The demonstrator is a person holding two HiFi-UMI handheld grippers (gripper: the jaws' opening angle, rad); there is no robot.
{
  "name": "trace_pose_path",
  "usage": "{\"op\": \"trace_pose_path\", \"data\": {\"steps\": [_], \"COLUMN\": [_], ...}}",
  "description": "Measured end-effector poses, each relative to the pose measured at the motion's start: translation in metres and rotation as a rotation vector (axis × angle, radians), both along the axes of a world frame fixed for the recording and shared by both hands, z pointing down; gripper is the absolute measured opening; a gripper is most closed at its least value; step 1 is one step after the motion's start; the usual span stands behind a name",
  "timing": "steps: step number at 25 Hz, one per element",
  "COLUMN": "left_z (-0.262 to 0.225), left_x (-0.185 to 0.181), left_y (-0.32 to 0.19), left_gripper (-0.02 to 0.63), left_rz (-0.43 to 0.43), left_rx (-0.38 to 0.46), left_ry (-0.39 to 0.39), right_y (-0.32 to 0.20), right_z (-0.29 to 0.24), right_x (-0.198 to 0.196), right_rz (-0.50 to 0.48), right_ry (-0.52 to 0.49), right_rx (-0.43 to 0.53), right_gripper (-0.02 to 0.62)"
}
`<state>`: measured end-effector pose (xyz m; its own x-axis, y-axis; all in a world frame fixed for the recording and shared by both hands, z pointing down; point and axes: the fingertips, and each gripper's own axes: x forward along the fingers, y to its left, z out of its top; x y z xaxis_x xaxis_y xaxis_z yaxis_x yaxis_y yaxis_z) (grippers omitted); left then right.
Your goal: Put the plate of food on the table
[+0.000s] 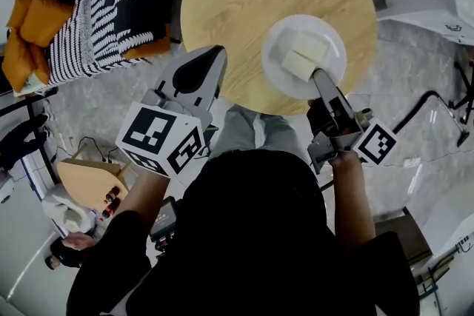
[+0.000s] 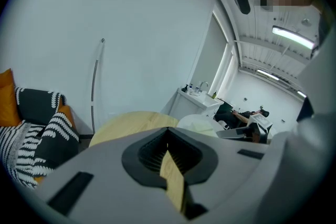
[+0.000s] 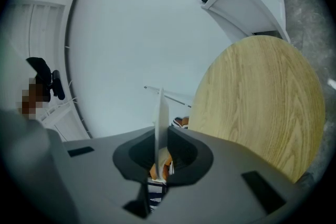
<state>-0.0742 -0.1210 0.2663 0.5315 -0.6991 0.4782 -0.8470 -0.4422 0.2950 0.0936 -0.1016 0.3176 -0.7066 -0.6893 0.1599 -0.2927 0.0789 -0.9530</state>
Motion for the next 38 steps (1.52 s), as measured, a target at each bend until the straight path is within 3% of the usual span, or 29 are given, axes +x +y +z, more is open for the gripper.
{"op": "trace_pose_path", "data": {"steps": [15, 38], "left_z": [0.045, 0.124], "left_x": [-0.004, 0.044], "left_y": [-0.015, 0.012], "left_gripper": [0.005, 0.006], "left_rz": [0.016, 0.108], "left_rx": [-0.091, -0.209], "left_ry": [0.028, 0.028], "right_y": [0.006, 0.036], "right_z": [0.041, 0.101], "right_x": [-0.003, 0.03], "right_rz": [0.011, 0.066], "right_ry": [0.056, 0.042], "right_rx": [-0.121, -0.223], "right_gripper": [0.032, 0.032]}}
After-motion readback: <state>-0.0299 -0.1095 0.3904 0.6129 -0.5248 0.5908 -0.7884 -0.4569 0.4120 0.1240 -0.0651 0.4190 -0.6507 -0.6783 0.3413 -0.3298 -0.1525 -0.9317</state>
